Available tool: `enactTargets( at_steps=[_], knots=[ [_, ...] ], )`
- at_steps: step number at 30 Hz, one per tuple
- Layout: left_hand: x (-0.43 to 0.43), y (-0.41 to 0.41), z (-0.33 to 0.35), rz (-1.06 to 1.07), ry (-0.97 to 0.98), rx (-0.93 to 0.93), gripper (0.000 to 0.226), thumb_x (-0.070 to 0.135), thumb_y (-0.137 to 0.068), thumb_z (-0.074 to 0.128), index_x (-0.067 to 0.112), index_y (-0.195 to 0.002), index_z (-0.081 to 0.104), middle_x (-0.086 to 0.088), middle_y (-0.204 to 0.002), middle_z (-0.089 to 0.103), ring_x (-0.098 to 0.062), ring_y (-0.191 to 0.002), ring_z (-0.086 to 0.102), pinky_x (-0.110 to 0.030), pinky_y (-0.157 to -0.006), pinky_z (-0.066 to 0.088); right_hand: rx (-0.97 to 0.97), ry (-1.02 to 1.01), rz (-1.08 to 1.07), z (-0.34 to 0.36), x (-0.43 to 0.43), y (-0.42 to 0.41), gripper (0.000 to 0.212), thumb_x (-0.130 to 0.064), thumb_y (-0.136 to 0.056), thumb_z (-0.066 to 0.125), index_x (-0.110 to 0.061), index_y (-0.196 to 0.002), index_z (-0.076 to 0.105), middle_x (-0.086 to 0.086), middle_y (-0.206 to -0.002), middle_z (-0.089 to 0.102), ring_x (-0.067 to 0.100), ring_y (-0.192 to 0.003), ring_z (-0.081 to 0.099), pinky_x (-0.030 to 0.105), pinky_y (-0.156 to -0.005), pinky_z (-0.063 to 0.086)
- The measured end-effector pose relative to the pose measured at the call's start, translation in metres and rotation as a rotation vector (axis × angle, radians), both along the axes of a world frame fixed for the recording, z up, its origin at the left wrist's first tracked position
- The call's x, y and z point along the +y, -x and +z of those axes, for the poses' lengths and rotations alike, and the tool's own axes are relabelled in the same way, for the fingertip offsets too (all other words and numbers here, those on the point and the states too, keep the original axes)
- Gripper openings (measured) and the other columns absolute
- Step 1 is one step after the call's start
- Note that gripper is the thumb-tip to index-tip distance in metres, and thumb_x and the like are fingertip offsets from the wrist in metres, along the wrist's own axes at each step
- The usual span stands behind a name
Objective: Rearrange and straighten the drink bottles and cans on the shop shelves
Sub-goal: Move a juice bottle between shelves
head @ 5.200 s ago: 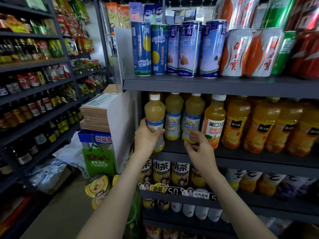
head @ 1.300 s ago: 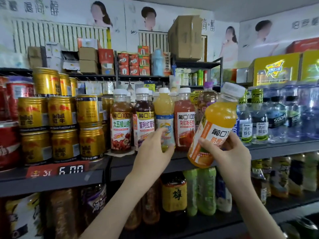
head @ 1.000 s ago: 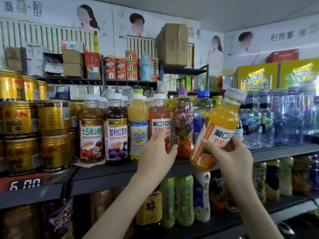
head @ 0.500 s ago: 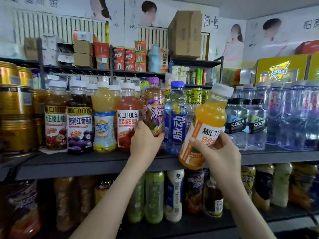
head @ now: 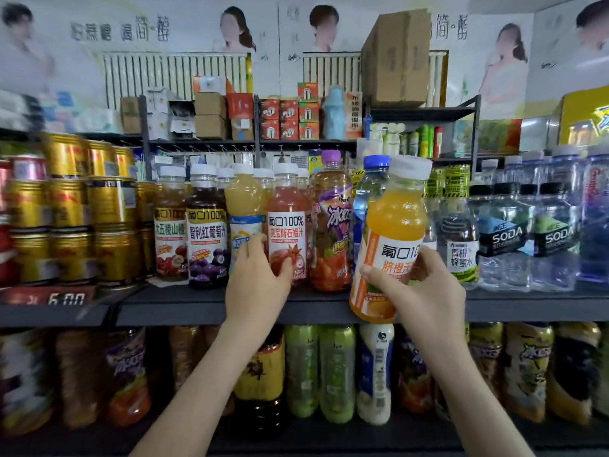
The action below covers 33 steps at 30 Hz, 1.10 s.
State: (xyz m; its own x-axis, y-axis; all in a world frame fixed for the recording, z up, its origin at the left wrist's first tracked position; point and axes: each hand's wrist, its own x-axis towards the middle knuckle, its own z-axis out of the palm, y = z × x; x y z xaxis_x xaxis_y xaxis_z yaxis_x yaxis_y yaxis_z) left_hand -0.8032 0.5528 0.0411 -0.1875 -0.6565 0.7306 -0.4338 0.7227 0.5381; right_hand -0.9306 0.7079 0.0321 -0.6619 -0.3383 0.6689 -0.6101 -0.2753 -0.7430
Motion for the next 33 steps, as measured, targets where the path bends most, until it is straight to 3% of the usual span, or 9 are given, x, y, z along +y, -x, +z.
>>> enactTargets(
  at_steps=[6, 14, 18, 22, 27, 30, 33],
  knots=[
    [-0.026, -0.039, -0.004, 0.031, 0.006, 0.036, 0.058, 0.028, -0.089, 0.062, 0.014, -0.139, 0.037, -0.007, -0.133, 0.045, -0.023, -0.115, 0.051, -0.033, -0.085, 0.045, -0.012, 0.012, 0.025, -0.004, -0.021, -0.025, 0.040, -0.034, -0.069, 0.083, -0.027, -0.104, 0.064, -0.019, -0.090, 0.069, -0.012, -0.084, 0.061, 0.011, -0.069, 0.046],
    [-0.053, -0.064, -0.003, 0.000, -0.028, -0.018, 0.063, 0.035, -0.090, 0.061, 0.014, -0.143, 0.033, -0.006, -0.138, 0.043, -0.024, -0.118, 0.049, -0.030, -0.084, 0.043, -0.003, -0.008, 0.002, -0.003, -0.044, -0.053, 0.043, -0.032, -0.067, 0.084, -0.029, -0.104, 0.064, -0.020, -0.090, 0.069, -0.013, -0.084, 0.061, 0.013, -0.072, 0.045],
    [-0.058, -0.061, 0.000, -0.062, -0.021, -0.033, 0.056, 0.032, -0.090, 0.060, 0.014, -0.138, 0.038, -0.005, -0.130, 0.051, -0.022, -0.112, 0.054, -0.031, -0.082, 0.044, -0.005, 0.003, -0.031, -0.003, -0.054, -0.060, 0.050, -0.033, -0.067, 0.084, -0.023, -0.111, 0.063, -0.018, -0.093, 0.069, -0.008, -0.086, 0.063, 0.017, -0.076, 0.049],
    [-0.060, -0.040, 0.004, -0.061, -0.060, -0.069, 0.049, 0.030, -0.092, 0.057, 0.013, -0.134, 0.038, -0.007, -0.118, 0.059, -0.023, -0.101, 0.059, -0.031, -0.072, 0.045, 0.013, -0.010, -0.053, -0.001, -0.061, -0.067, 0.050, -0.033, -0.068, 0.084, -0.026, -0.111, 0.061, -0.022, -0.091, 0.066, -0.016, -0.082, 0.059, 0.007, -0.067, 0.044],
    [-0.059, -0.009, 0.006, 0.149, -0.069, -0.199, 0.076, 0.038, -0.090, 0.060, 0.000, -0.142, 0.020, -0.019, -0.130, 0.049, -0.033, -0.122, 0.044, -0.038, -0.089, 0.047, 0.031, -0.001, -0.066, -0.002, -0.067, -0.072, 0.044, -0.032, -0.068, 0.084, -0.031, -0.105, 0.060, -0.023, -0.090, 0.066, -0.019, -0.082, 0.058, 0.008, -0.067, 0.043],
    [-0.060, -0.003, 0.009, 0.220, -0.044, -0.216, 0.069, 0.038, -0.089, 0.062, -0.003, -0.134, 0.031, -0.018, -0.130, 0.045, -0.029, -0.121, 0.043, -0.035, -0.097, 0.041, 0.039, 0.005, -0.069, -0.005, -0.068, -0.073, 0.042, -0.033, -0.069, 0.083, -0.030, -0.104, 0.060, -0.023, -0.090, 0.066, -0.017, -0.082, 0.058, 0.007, -0.066, 0.044],
    [-0.062, -0.008, 0.012, 0.174, -0.074, -0.156, 0.066, 0.044, -0.083, 0.065, 0.000, -0.125, 0.042, -0.015, -0.125, 0.045, -0.027, -0.117, 0.040, -0.032, -0.095, 0.038, 0.053, 0.003, -0.061, -0.005, -0.068, -0.075, 0.043, -0.032, -0.071, 0.083, -0.031, -0.106, 0.059, -0.024, -0.090, 0.065, -0.020, -0.083, 0.057, 0.001, -0.065, 0.044]
  ],
)
